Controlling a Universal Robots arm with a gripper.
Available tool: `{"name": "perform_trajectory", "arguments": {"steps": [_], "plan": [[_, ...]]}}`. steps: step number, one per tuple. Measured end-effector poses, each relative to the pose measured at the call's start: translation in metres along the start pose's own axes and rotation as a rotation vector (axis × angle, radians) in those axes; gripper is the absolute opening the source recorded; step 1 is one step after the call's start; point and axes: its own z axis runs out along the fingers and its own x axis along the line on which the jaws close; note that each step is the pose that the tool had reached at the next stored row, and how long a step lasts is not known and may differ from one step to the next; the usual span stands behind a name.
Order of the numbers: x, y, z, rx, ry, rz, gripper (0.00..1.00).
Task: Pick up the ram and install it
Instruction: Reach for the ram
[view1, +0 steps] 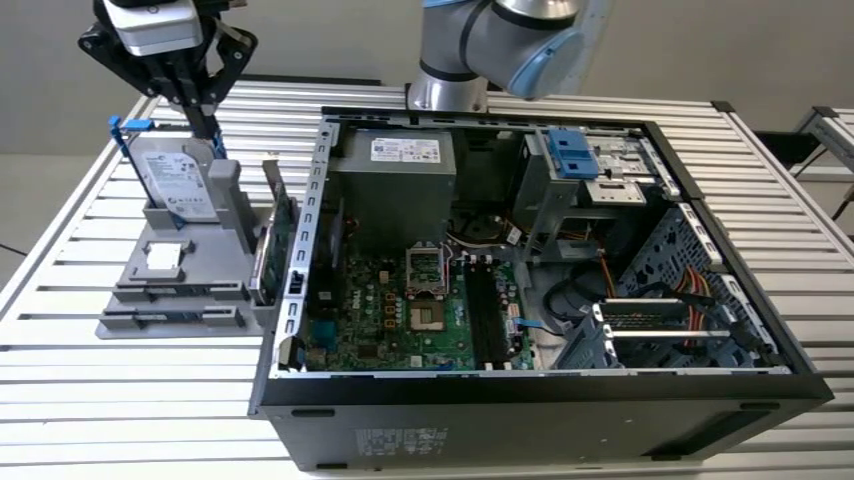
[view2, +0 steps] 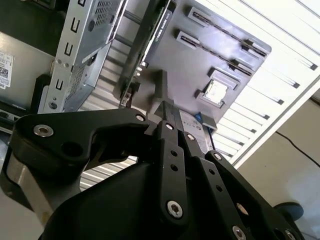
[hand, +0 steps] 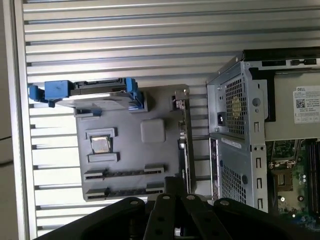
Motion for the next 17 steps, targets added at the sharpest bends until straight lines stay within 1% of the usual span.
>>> {"name": "perform_trajectory", "arguments": {"steps": [10, 17], "plan": [[0.0151, -0.0011, -0.0003, 0.0, 0.0, 0.0, 0.0], [0.0242, -0.0017, -0.0005, -0.0001, 0.0001, -0.001, 0.0]]}}
